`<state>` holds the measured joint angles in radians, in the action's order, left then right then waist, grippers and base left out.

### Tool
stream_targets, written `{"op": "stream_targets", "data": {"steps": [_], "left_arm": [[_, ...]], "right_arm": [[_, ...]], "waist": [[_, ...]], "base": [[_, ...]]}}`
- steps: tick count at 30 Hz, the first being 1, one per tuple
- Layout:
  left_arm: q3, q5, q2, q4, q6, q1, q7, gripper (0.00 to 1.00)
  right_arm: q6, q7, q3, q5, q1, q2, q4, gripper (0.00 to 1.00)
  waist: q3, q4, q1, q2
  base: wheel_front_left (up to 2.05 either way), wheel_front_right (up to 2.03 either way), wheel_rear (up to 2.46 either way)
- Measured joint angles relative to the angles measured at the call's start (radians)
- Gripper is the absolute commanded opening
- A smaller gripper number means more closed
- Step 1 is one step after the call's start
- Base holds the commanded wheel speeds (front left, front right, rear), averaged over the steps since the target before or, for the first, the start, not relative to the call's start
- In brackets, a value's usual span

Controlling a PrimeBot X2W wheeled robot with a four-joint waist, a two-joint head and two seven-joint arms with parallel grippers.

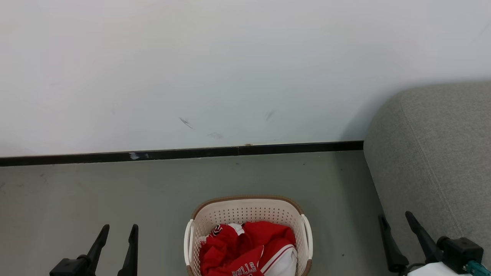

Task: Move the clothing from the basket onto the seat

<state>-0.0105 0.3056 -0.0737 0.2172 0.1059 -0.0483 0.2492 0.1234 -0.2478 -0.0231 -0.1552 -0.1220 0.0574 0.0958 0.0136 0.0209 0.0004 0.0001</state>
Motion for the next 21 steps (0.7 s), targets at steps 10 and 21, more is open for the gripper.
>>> {"op": "stream_targets", "data": {"steps": [10,21], "left_arm": [[0.006,-0.009,0.006,0.000,0.003,0.000,0.000,1.00],[-0.015,-0.010,0.012,0.005,0.012,0.000,0.000,1.00]], "right_arm": [[0.000,0.000,0.002,0.000,0.004,-0.008,-0.007,1.00],[0.000,0.000,0.003,-0.003,0.004,-0.015,-0.035,1.00]], "waist": [[-0.004,-0.010,0.0000,0.0000],[-0.017,-0.033,-0.0001,0.0000]], "base": [[0.00,0.00,0.00],[0.00,0.00,0.00]]}}
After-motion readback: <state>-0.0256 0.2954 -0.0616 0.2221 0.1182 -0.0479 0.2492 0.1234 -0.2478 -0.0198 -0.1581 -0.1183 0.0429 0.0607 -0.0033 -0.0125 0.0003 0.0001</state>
